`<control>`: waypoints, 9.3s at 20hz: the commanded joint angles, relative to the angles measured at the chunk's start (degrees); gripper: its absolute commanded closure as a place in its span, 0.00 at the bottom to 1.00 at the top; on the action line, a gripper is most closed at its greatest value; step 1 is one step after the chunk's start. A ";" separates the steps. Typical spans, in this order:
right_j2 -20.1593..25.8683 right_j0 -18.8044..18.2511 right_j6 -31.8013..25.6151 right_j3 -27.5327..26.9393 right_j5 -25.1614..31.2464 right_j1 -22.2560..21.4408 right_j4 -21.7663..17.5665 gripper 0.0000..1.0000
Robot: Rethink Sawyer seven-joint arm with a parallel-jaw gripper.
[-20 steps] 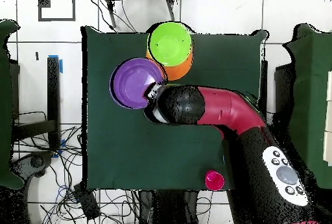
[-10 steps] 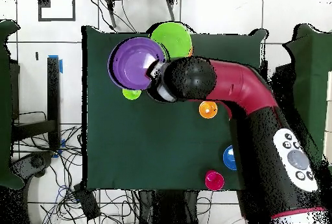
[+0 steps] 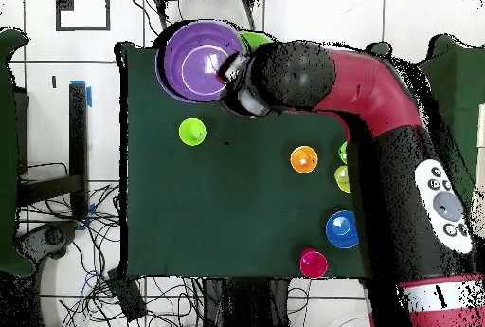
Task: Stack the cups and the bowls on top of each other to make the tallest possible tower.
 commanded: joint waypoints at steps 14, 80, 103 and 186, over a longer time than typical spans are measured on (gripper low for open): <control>5.93 -1.17 -21.14 -18.81 11.03 13.55 -4.84 1.00; 10.71 -11.50 -25.30 -5.70 -4.86 18.20 -10.20 1.00; 11.30 -10.37 -27.35 -11.70 -3.29 21.75 -12.17 1.00; 11.94 -12.58 -25.33 -4.70 -4.24 18.64 -13.75 0.00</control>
